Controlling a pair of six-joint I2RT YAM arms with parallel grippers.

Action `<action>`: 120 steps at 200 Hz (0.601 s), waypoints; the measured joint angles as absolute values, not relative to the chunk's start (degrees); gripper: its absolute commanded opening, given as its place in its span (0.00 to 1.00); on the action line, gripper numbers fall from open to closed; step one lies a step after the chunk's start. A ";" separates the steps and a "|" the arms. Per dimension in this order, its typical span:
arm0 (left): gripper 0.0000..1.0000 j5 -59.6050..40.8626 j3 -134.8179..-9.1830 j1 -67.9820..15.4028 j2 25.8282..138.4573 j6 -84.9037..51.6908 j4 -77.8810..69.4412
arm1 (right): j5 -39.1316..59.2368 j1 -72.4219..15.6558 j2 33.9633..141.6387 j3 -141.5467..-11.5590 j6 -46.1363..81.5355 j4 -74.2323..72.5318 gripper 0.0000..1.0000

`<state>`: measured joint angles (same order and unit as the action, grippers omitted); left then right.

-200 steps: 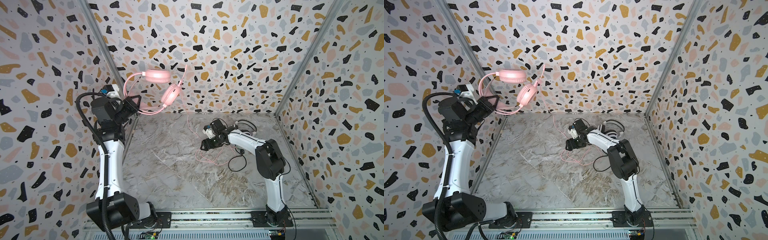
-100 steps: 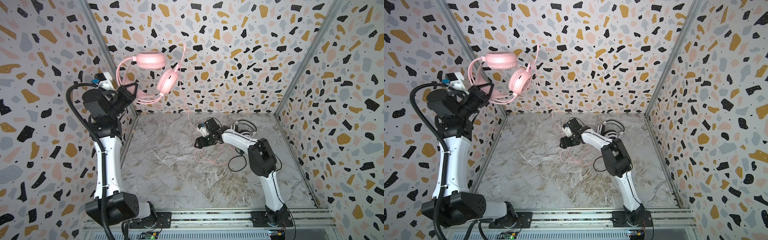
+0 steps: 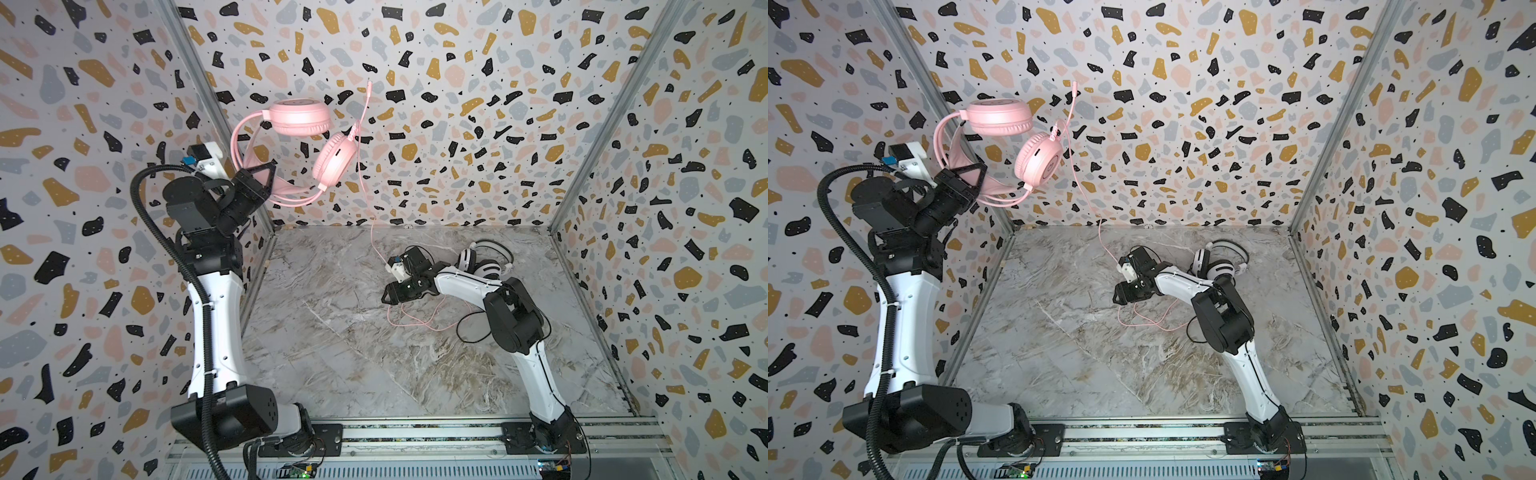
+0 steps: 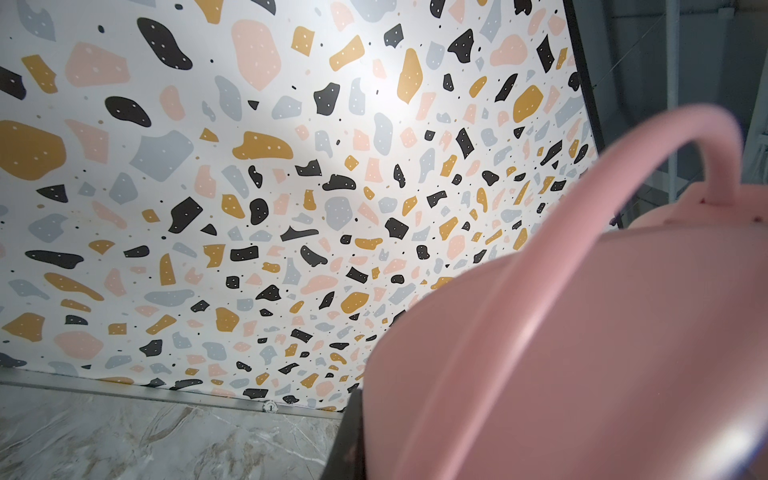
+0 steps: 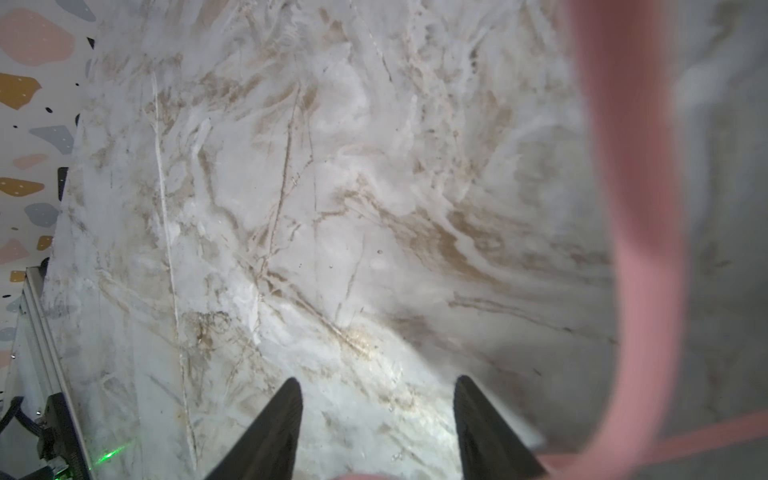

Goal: Wrap the headphones

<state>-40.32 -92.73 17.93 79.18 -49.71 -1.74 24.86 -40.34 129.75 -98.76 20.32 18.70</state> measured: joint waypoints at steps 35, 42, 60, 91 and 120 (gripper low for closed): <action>0.00 -40.25 -92.68 17.93 79.15 -49.74 -1.76 | 26.24 -40.12 126.67 -90.24 23.07 11.42 0.18; 0.00 -40.25 -92.55 17.93 79.15 -49.76 -1.80 | 26.68 -39.90 125.89 -88.84 23.62 10.13 0.13; 0.00 -40.27 -91.81 17.93 79.05 -49.76 -2.07 | 27.75 -39.59 124.40 -86.43 25.06 7.18 0.02; 0.00 -40.03 -89.41 17.93 78.96 -49.71 -2.17 | 28.05 -39.05 120.86 -84.01 25.21 5.58 0.01; 0.00 -38.30 -84.40 17.91 78.35 -50.35 -2.92 | 27.09 -39.00 115.81 -82.02 22.41 7.60 0.01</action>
